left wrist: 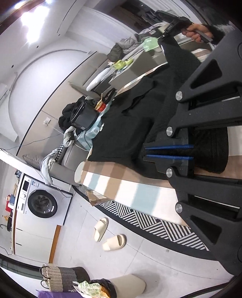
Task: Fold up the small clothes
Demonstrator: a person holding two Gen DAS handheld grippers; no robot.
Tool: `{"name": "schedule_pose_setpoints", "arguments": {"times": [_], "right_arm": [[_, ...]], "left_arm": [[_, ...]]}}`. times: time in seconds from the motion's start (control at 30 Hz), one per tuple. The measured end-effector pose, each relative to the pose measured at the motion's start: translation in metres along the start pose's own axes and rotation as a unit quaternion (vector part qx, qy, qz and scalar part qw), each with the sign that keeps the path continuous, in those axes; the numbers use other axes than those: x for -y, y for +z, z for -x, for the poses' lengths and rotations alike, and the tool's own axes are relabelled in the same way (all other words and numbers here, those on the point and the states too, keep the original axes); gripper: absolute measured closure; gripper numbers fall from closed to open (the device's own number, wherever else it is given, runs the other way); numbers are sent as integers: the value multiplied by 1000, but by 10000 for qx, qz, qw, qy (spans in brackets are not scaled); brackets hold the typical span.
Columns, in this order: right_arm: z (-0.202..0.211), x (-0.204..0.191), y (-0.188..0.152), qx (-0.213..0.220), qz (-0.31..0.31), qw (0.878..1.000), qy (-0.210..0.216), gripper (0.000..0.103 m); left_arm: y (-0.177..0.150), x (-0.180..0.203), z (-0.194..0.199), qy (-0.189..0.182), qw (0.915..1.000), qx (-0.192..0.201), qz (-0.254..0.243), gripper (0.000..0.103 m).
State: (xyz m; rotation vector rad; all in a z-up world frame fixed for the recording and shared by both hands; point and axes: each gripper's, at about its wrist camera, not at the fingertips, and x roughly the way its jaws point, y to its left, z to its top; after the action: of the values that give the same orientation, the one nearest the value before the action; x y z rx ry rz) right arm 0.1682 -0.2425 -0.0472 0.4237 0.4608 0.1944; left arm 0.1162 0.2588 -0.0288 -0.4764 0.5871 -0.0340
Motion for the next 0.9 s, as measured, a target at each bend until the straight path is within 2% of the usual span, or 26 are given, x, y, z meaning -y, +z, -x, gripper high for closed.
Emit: {"name": "schedule_pose_setpoints", "arguments": {"times": [0.13,0.23,0.27,0.37,0.4,0.43,0.47,0.5,0.57,0.67,0.73,0.77,0.8,0.83,0.87,0.9], "right_arm": [[-47,5,13,-159,-17,9989,-444,97],[-94,11,14,-626,111,9960,-631,96],[-108,14,13,-850,151,9935,-745,90],[-137,27,7,-1551,143,9833,-946,62],[-139,34,6,-1650,29,9816,-962,58],[-138,38,4,-1678,-1,9806,-1011,49],[-137,40,2,-1724,44,9791,-1082,37],[-135,41,0,-1728,110,9786,-1111,34],[-138,43,-5,-1827,234,9777,-1012,33],[-147,43,-11,-2046,258,9753,-794,33],[-156,41,-15,-2190,257,9734,-624,44],[-160,38,-17,-2262,309,9718,-594,57],[-160,33,-19,-2239,472,9711,-687,59],[-160,29,-20,-2236,599,9701,-727,62],[-163,26,-22,-2301,706,9678,-731,66],[-163,23,-24,-2323,850,9657,-785,69]], "left_arm": [[23,-3,-47,192,9998,-26,50,100],[30,-7,-91,450,9987,-251,25,100],[29,-9,-106,563,9978,-345,-35,100],[25,-17,-143,928,9930,-734,-48,99],[23,-21,-153,971,9909,-928,1,92],[20,-22,-158,989,9900,-1007,6,87],[17,-23,-163,990,9892,-1085,2,73],[14,-23,-165,962,9892,-1104,3,54],[9,-22,-173,949,9888,-1148,-34,43],[0,-13,-195,813,9864,-1412,-233,43],[-5,-4,-202,889,9863,-1315,-452,44],[-7,0,-209,885,9848,-1382,-565,45],[-9,4,-209,932,9841,-1365,-656,54],[-11,6,-207,948,9832,-1392,-699,57],[-13,8,-206,1006,9823,-1371,-786,66],[-16,9,-208,1041,9810,-1393,-860,70]]}}
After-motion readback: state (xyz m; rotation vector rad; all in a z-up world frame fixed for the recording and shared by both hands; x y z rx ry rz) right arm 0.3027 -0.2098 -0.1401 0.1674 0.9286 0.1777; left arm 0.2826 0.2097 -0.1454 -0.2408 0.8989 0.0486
